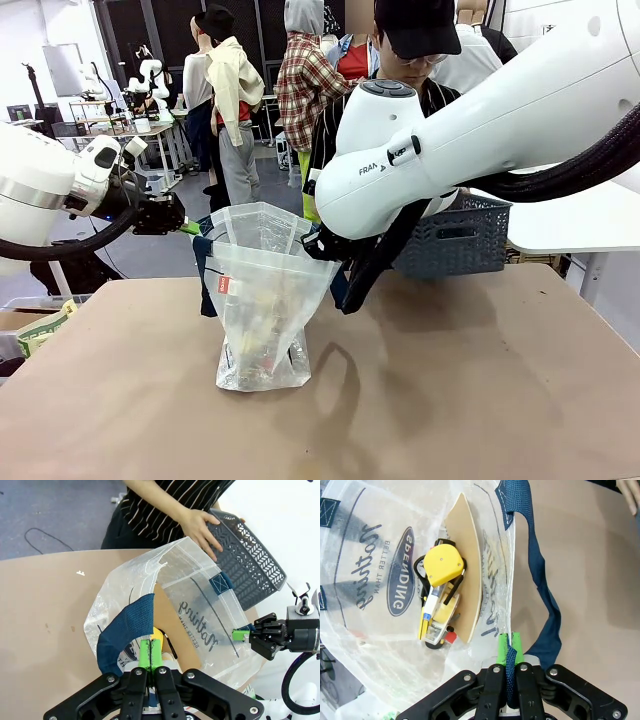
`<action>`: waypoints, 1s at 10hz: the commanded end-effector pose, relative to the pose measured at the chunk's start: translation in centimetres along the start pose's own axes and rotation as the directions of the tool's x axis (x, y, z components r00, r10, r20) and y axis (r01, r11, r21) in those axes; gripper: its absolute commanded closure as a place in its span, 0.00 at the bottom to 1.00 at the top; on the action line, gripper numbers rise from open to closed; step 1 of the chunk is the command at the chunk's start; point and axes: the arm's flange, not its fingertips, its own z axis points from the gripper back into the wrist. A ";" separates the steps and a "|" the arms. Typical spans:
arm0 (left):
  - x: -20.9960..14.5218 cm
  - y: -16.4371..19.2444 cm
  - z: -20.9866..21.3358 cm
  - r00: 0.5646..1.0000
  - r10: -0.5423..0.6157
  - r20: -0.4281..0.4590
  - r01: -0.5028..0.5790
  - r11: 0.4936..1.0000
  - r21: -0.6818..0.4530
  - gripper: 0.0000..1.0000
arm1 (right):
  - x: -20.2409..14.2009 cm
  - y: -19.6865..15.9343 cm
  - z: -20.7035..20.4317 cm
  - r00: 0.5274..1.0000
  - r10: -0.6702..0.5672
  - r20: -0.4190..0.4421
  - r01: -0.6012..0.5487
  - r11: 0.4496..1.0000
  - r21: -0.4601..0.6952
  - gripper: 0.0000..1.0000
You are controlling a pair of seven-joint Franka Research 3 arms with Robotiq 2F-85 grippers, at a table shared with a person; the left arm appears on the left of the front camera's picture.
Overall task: Transfer purchased items from the store into the shopping bag.
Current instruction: Move the Reusable shopping bag to the right side of the table.
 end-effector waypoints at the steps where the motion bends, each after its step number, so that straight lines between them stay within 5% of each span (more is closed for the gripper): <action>1: 0.1 0.0 0.2 1.000 -0.002 0.003 0.002 1.000 0.001 1.00 | 0.0 -0.2 0.1 1.000 -0.003 -0.001 0.003 1.000 0.014 1.00; 5: 1.0 -2.0 -0.7 0.991 0.069 0.110 -0.051 0.985 -0.163 1.00 | 0.3 2.4 0.3 0.998 0.063 0.013 -0.064 0.996 0.068 1.00; 10: -0.5 -2.5 -1.9 0.994 0.106 0.039 -0.097 0.976 -0.192 1.00 | 2.1 3.8 0.1 0.990 0.004 0.141 -0.015 0.997 0.081 1.00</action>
